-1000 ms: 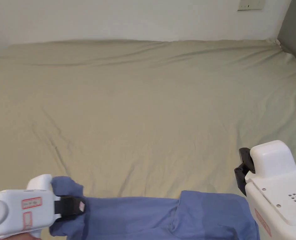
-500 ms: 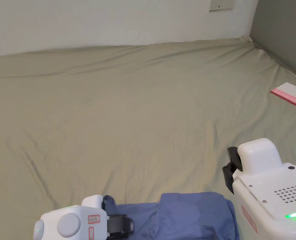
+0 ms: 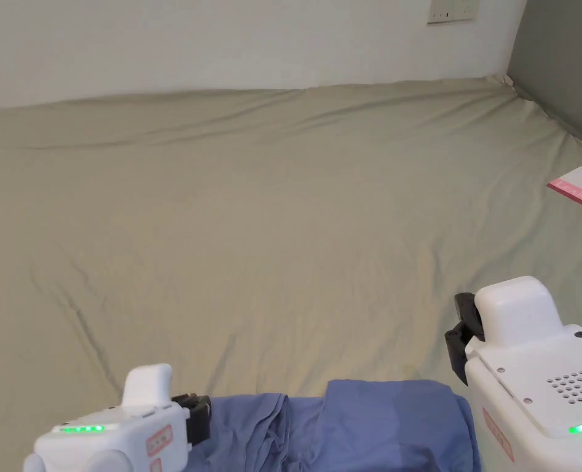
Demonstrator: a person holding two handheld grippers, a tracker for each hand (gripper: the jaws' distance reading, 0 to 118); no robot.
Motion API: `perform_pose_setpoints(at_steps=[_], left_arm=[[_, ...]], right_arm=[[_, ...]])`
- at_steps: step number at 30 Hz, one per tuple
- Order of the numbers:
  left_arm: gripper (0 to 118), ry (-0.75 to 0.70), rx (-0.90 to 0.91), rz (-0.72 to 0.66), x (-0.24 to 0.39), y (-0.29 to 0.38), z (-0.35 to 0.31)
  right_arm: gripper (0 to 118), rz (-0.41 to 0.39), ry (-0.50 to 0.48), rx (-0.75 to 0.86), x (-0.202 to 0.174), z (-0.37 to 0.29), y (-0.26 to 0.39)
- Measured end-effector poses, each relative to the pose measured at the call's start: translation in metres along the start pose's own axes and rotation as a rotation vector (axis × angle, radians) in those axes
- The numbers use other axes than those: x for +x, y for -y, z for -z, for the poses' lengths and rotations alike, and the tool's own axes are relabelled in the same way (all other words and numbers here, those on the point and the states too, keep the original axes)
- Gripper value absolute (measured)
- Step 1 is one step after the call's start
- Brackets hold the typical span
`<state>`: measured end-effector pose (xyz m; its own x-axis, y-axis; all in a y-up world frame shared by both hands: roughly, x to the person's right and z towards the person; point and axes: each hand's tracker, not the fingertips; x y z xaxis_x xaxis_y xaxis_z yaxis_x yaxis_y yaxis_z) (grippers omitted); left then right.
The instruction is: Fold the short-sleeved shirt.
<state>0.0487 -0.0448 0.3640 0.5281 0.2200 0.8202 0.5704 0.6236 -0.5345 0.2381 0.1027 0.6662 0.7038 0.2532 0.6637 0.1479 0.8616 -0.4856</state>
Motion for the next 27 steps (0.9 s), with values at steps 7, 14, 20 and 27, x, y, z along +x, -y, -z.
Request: perform_pose_setpoints(at_steps=[7,14,20,27], left_arm=[[0,-0.089,-0.076,0.199,0.059,0.061,0.047],[0,-0.126,0.008,0.316,0.101,0.063,0.045],[0,0.195,-0.021,0.136,0.094,0.048,0.041],[0,0.471,0.068,-0.239,0.001,0.021,-0.006]], right_arm=[[2,-0.018,-0.010,0.001,-0.005,-0.005,0.000],[2,-0.025,-0.009,-0.015,-0.004,-0.004,0.003],[2,-0.036,-0.017,-0.019,-0.007,-0.001,0.001],[2,-0.041,-0.019,-0.009,-0.005,0.001,-0.005]])
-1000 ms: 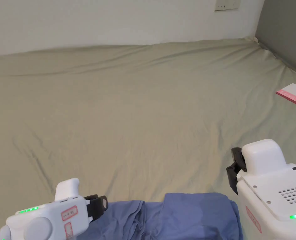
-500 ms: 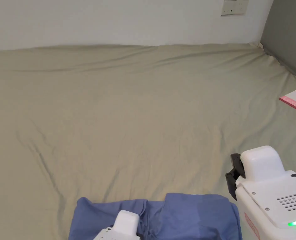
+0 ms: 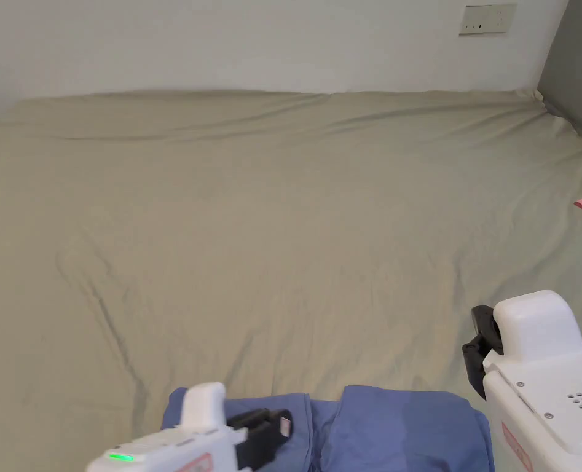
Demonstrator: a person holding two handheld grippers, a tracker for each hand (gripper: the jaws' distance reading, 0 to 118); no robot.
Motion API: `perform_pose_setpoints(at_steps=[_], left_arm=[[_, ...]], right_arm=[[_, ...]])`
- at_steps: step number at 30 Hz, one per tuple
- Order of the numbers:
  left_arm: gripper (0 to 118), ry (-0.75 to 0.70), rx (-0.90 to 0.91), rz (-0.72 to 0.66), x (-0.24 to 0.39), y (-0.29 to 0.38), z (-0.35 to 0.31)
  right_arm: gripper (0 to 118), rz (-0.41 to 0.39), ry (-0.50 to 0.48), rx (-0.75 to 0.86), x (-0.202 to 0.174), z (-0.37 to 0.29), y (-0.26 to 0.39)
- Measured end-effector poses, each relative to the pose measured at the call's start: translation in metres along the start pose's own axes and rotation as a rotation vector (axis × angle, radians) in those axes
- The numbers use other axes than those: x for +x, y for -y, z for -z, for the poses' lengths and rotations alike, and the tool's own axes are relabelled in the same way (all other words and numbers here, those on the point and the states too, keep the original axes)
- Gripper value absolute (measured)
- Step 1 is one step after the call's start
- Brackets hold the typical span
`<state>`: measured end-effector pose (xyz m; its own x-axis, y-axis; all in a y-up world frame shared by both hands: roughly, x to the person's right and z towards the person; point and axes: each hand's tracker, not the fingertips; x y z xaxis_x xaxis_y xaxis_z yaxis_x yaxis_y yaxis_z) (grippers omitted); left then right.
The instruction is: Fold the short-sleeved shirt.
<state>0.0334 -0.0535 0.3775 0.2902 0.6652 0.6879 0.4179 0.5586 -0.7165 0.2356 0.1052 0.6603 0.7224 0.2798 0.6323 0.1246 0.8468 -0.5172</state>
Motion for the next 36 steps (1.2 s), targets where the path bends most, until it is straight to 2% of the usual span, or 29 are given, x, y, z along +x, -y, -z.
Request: perform_pose_setpoints(at_steps=[3,5,6,7,9,10,11,14,16,18,20,22,23,24,25,26,27,29,32,36], left_arm=[[11,-0.053,0.007,-0.041,-0.043,-0.018,-0.033],[29,-0.103,-0.023,-0.082,-0.074,-0.023,-0.050],[42,-0.118,-0.044,-0.135,-0.096,-0.024,-0.060],[71,-0.108,-0.057,-0.169,-0.106,-0.024,-0.064],[115,-0.092,-0.056,-0.262,-0.133,-0.018,-0.069],[117,-0.082,-0.069,-0.305,-0.144,-0.016,-0.069],[117,-0.034,-0.016,-0.350,-0.155,-0.015,-0.067],[118,0.011,-0.092,-0.493,-0.175,-0.003,-0.051],[117,0.158,-0.073,-0.538,-0.175,0.003,-0.037],[114,0.234,-0.121,-0.606,-0.167,0.008,-0.019],[108,0.278,-0.170,-0.612,-0.155,0.016,0.005],[105,0.246,-0.193,-0.524,-0.142,0.013,0.018],[93,0.222,-0.206,-0.499,-0.136,0.008,0.021],[65,0.102,-0.246,-0.465,-0.132,0.007,0.025],[13,-0.101,-0.309,-0.358,-0.122,0.005,0.027],[13,-0.148,-0.315,-0.264,-0.120,0.004,0.025],[13,-0.022,-0.269,-0.297,-0.113,-0.001,0.024],[13,-0.157,-0.286,-0.222,-0.105,-0.007,0.019],[13,-0.203,-0.288,-0.077,-0.086,-0.015,0.011],[13,-0.211,-0.260,-0.062,-0.076,-0.022,-0.010]], right_arm=[[2,-0.002,-0.001,0.001,-0.001,0.001,-0.001],[2,-0.003,-0.005,-0.001,-0.002,0.003,0.000],[2,-0.005,-0.007,-0.004,-0.003,0.004,0.000],[2,-0.007,-0.008,-0.006,-0.004,0.004,0.001],[2,-0.011,-0.014,-0.013,-0.006,0.007,0.002],[2,-0.014,-0.016,-0.017,-0.008,0.008,0.002],[2,-0.018,-0.018,-0.021,-0.009,0.008,0.003],[2,-0.026,-0.025,-0.030,-0.013,0.010,0.004],[2,-0.031,-0.028,-0.034,-0.015,0.011,0.004],[2,-0.036,-0.029,-0.038,-0.017,0.012,0.004],[2,-0.037,-0.029,-0.040,-0.018,0.012,0.003],[2,-0.038,-0.030,-0.041,-0.019,0.013,0.003],[2,-0.039,-0.031,-0.041,-0.020,0.013,0.002],[2,-0.040,-0.032,-0.041,-0.021,0.013,0.002],[2,-0.041,-0.034,-0.040,-0.021,0.013,0.002],[2,-0.044,-0.035,-0.041,-0.022,0.013,0.002],[2,-0.046,-0.036,-0.041,-0.022,0.013,0.001],[2,-0.051,-0.038,-0.039,-0.024,0.012,0.001],[2,-0.054,-0.041,-0.035,-0.025,0.010,0.000],[2,-0.057,-0.041,-0.028,-0.026,0.008,-0.002]])
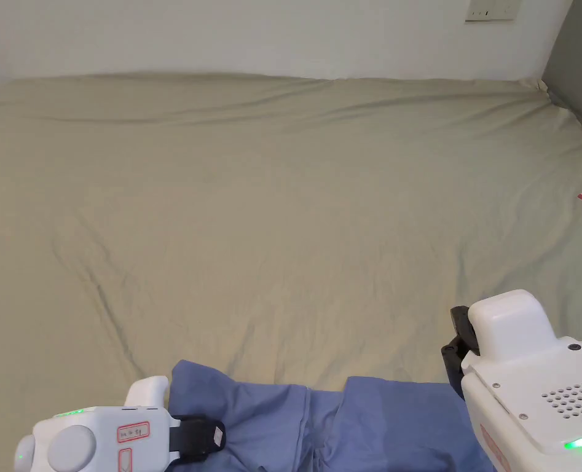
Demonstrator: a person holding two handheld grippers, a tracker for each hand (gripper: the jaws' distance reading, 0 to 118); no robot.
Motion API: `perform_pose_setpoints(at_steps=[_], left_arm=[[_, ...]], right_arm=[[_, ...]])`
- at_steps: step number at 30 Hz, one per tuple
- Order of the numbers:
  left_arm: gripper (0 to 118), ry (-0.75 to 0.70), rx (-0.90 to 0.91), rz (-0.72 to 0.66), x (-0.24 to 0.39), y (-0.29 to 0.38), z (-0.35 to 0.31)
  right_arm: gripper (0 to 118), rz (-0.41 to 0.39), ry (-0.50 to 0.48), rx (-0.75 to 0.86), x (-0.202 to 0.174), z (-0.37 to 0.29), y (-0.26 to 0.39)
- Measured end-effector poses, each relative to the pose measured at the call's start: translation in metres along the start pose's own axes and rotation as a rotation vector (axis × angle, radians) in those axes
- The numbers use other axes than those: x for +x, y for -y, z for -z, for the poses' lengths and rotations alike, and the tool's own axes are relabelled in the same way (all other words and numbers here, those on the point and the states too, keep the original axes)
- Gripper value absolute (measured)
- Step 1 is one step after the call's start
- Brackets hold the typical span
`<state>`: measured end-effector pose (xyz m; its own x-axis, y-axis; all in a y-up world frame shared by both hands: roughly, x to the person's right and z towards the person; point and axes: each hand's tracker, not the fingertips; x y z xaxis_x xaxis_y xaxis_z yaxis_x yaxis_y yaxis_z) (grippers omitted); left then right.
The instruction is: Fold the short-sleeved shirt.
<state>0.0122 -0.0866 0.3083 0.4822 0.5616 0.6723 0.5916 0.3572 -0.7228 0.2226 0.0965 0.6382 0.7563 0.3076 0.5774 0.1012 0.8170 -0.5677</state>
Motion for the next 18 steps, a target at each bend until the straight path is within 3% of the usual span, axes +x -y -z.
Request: perform_pose_setpoints(at_steps=[2,10,14,18], left_arm=[[13,-0.017,0.022,0.012,-0.003,-0.002,-0.010],[13,-0.326,0.105,0.094,-0.034,-0.021,-0.087],[13,-0.674,0.098,0.227,-0.016,-0.041,-0.124],[13,-0.577,0.077,0.221,0.005,-0.053,-0.130]], right_arm=[[2,-0.001,0.000,0.004,0.000,-0.001,-0.001],[2,-0.003,-0.005,0.016,-0.002,-0.004,-0.004],[2,-0.015,-0.009,0.016,-0.005,-0.004,-0.003],[2,-0.012,-0.020,0.027,-0.007,-0.005,-0.005]])
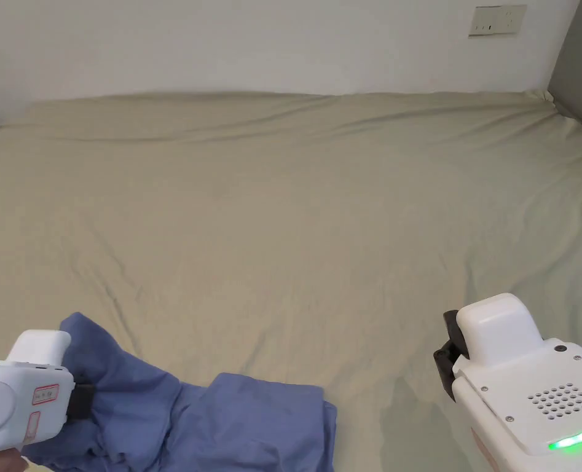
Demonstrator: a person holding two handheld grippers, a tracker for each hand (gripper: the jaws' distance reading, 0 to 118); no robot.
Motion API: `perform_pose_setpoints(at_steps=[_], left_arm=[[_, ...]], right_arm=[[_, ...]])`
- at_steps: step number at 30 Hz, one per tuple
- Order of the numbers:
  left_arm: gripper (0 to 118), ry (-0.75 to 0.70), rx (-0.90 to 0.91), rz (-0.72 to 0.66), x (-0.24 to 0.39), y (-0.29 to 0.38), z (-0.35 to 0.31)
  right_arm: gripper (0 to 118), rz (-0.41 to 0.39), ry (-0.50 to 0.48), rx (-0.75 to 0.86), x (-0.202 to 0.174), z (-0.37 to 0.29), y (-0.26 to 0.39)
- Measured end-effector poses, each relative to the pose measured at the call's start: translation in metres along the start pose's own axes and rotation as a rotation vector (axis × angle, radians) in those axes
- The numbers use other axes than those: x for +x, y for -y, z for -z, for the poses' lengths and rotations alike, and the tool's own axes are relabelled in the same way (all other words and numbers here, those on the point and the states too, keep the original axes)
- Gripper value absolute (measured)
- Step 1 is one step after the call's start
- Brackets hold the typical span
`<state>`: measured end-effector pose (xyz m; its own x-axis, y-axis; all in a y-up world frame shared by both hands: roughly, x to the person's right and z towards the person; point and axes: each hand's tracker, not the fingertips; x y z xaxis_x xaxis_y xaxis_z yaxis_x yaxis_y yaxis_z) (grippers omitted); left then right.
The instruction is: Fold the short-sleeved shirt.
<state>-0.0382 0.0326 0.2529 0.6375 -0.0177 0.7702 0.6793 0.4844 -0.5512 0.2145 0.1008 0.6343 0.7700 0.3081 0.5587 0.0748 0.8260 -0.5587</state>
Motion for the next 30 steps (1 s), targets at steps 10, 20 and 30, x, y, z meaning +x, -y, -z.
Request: perform_pose_setpoints(at_steps=[10,20,30], left_arm=[[13,0.231,-0.086,0.083,0.118,-0.004,0.042],[35,0.067,-0.156,0.298,0.215,0.028,0.093],[116,0.695,-0.037,-0.291,0.187,0.018,0.063]], right_arm=[[2,0.010,-0.002,-0.006,0.005,-0.004,0.006],[2,0.033,0.024,-0.036,0.018,-0.002,0.017],[2,0.027,0.010,-0.045,0.014,0.002,0.015]])
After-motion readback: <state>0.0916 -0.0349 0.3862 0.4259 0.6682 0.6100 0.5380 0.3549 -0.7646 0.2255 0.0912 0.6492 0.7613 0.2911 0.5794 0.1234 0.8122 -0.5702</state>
